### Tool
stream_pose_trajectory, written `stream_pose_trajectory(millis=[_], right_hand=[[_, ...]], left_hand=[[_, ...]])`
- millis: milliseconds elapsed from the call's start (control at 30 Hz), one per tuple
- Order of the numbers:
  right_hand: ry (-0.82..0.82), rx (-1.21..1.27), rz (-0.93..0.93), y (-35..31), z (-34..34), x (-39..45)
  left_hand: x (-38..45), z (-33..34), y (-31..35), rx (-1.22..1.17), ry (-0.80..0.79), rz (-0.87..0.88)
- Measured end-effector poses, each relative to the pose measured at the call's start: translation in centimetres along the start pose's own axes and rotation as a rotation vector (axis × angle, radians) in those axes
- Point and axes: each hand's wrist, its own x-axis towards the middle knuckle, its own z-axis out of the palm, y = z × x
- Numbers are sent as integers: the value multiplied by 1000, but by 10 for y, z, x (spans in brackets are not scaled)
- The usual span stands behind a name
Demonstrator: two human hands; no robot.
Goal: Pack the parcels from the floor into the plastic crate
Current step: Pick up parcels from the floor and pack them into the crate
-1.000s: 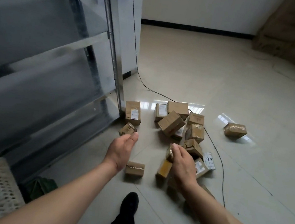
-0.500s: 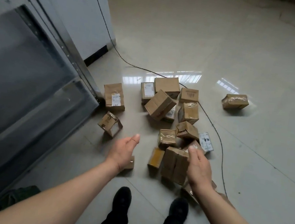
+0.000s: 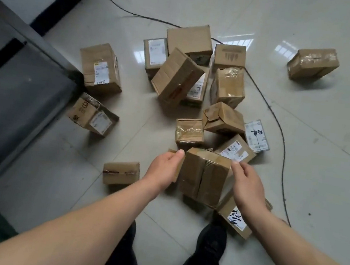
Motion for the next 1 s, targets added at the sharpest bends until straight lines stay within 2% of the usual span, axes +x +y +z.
stream_pose_trajectory(millis=[233,367,467,633,767,833,933,1000], right_hand=[[4,84,109,72,42,72],[13,145,130,94,63,103],[2,225,144,104,73,108],[187,303,167,111,67,66],[112,232,290,136,81,10],[-8,83,334,153,95,-8],[-206,22,373,172,121,-29],[-240,-11,353,175,133,-32]], left_hand=[[106,53,-34,-71,18,-97],[145,74,-41,-101,-57,-109],[154,81,-47,-169,-129,-145],[124,71,-70,-185,-13,-178],[85,49,-116,-153,-3,-259],[74,40,-138,-113,-19,-285],[72,31,-170,-127,-11,-346],[73,28,-187,-134,7,-398]])
